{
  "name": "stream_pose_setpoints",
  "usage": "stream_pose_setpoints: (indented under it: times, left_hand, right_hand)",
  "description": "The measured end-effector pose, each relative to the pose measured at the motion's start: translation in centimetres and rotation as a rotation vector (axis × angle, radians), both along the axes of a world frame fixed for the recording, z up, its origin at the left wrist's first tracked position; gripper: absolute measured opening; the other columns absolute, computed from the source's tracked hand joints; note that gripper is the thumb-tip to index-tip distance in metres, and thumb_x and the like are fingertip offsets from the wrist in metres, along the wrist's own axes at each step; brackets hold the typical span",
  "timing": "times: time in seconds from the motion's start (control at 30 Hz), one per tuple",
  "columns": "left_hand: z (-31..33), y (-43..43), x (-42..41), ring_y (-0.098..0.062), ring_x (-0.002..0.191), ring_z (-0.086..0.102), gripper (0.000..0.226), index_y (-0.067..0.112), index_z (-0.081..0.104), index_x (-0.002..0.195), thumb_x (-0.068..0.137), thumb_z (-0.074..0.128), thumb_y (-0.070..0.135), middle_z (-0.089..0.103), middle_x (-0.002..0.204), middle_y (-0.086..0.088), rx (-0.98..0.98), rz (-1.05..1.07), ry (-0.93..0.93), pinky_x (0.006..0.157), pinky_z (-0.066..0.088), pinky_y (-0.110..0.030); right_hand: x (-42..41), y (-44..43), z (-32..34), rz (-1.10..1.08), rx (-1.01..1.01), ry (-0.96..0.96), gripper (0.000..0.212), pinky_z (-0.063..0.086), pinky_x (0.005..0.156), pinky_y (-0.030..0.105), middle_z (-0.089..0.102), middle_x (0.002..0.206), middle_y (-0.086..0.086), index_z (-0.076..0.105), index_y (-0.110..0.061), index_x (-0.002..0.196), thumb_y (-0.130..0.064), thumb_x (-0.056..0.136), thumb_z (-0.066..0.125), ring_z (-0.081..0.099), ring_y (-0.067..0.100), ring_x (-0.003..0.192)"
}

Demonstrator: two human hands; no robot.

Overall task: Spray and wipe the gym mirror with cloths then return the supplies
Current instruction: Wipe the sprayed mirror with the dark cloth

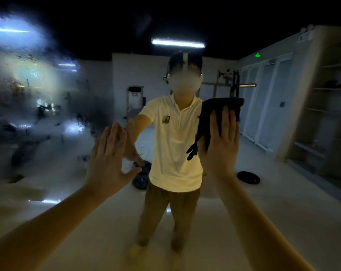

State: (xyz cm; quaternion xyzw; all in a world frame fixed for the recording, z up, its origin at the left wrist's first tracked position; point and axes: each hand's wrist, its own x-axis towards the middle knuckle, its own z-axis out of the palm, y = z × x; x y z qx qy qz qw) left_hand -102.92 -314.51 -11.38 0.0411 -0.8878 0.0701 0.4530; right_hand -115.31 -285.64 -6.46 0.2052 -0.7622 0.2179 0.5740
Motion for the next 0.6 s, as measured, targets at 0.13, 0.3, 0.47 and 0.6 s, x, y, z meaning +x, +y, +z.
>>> stream_pose_setpoints:
  times: [0.13, 0.3, 0.47, 0.6]
  left_hand:
    - [1.4, -1.4, 1.0, -0.044, 0.148, 0.033, 0.101, 0.005, 0.029, 0.161, 0.086, 0.049, 0.07, 0.03, 0.164, -0.021, -0.07, -0.039, -0.028, 0.119, 0.034, -0.059]
    - [5.2, -4.9, 1.5, -0.044, 0.143, 0.041, 0.081, 0.01, 0.033, 0.158, 0.094, 0.054, 0.056, 0.038, 0.159, -0.02, -0.194, -0.117, -0.014, 0.116, 0.036, -0.062]
    - [10.8, -7.5, 0.7, -0.041, 0.148, 0.038, 0.072, 0.002, 0.042, 0.155, 0.1, 0.061, 0.044, 0.037, 0.162, -0.021, -0.243, -0.181, 0.227, 0.124, 0.025, -0.056]
    - [16.2, -9.0, -1.0, -0.042, 0.155, 0.024, 0.083, -0.002, 0.029, 0.16, 0.101, 0.047, 0.054, 0.025, 0.167, -0.025, -0.263, -0.123, 0.282, 0.129, 0.012, -0.051]
  right_hand:
    - [1.1, -4.8, 1.7, -0.031, -0.104, -0.015, 0.069, 0.008, 0.128, 0.054, 0.015, 0.17, 0.019, 0.029, -0.009, 0.161, -0.022, 0.098, 0.054, 0.008, 0.038, 0.158]
    - [3.1, -12.2, 2.6, 0.009, 0.064, 0.035, 0.068, 0.011, 0.128, 0.056, 0.015, 0.171, 0.015, 0.03, -0.013, 0.162, -0.027, 0.1, 0.053, 0.003, 0.033, 0.16]
    - [4.4, -16.0, 3.8, 0.097, 0.476, 0.196, 0.067, 0.012, 0.129, 0.05, 0.028, 0.168, 0.012, 0.039, -0.015, 0.159, -0.024, 0.095, 0.057, 0.014, 0.031, 0.159]
    - [2.9, -12.4, 7.0, -0.054, 0.537, 0.19, 0.062, 0.018, 0.127, 0.054, 0.029, 0.167, 0.013, 0.04, -0.016, 0.157, -0.034, 0.099, 0.05, 0.018, 0.034, 0.157]
